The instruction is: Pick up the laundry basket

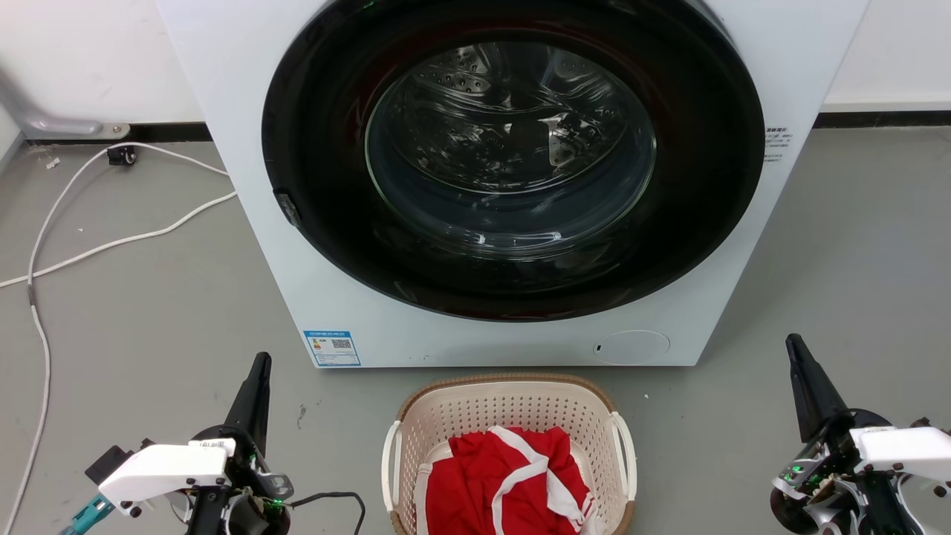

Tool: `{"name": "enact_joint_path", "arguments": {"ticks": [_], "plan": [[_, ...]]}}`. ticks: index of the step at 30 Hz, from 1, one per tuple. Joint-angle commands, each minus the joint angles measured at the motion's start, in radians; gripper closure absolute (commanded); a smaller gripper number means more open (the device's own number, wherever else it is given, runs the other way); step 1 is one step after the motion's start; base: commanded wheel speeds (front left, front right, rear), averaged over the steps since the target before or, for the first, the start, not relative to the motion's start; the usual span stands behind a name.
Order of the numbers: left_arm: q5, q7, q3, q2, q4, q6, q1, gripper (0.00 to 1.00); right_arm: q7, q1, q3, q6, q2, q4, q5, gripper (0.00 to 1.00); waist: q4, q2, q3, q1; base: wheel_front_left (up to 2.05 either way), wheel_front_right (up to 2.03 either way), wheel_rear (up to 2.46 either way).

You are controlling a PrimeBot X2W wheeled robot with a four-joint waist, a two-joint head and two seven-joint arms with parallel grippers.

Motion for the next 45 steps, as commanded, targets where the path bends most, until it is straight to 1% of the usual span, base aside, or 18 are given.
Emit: {"name": "enact_joint_path", "arguments": {"ticks": [1,24,25,26,27,28,45], "plan": [[0.001,0.003,0.005,-0.001,0.000,-0.004,-0.006,1.00,0.003,-0.013,-0.001,0.000,0.005,0.001,-0.007,1.00,0.000,-0.0001,0.000,0.0000,0.00,0.00,0.00],[0.002,0.004,0.006,-0.002,0.000,-0.003,-0.006,1.00,0.003,-0.013,-0.002,0.000,0.005,0.001,-0.008,1.00,0.000,-0.0001,0.000,0.0000,0.00,0.00,0.00],[0.001,0.000,0.001,0.000,0.000,0.000,0.000,0.00,0.002,0.000,-0.001,0.000,0.001,0.000,0.000,0.00,0.000,-0.0001,0.000,0.0000,0.00,0.00,0.00],[0.001,0.000,0.000,-0.001,0.004,0.000,0.001,0.00,0.001,0.002,-0.001,0.000,0.001,0.004,0.000,0.00,0.000,-0.0001,0.000,0.0000,0.00,0.00,0.00],[0.002,-0.002,-0.001,-0.001,0.010,0.000,0.005,1.00,0.000,0.006,0.000,0.000,0.001,0.009,0.000,1.00,0.000,-0.0001,0.000,0.0000,0.00,0.00,0.00],[0.001,-0.001,-0.003,-0.002,0.021,0.001,0.016,0.00,0.001,0.017,0.000,0.000,0.002,0.022,0.000,0.00,0.000,-0.0001,0.000,0.0000,0.00,0.00,0.00],[0.059,-0.083,0.004,-0.003,-0.034,0.001,0.051,0.00,-0.081,0.047,0.040,0.000,0.003,-0.029,-0.039,0.00,-0.003,-0.0001,0.001,0.0000,0.00,0.00,0.00]]}}
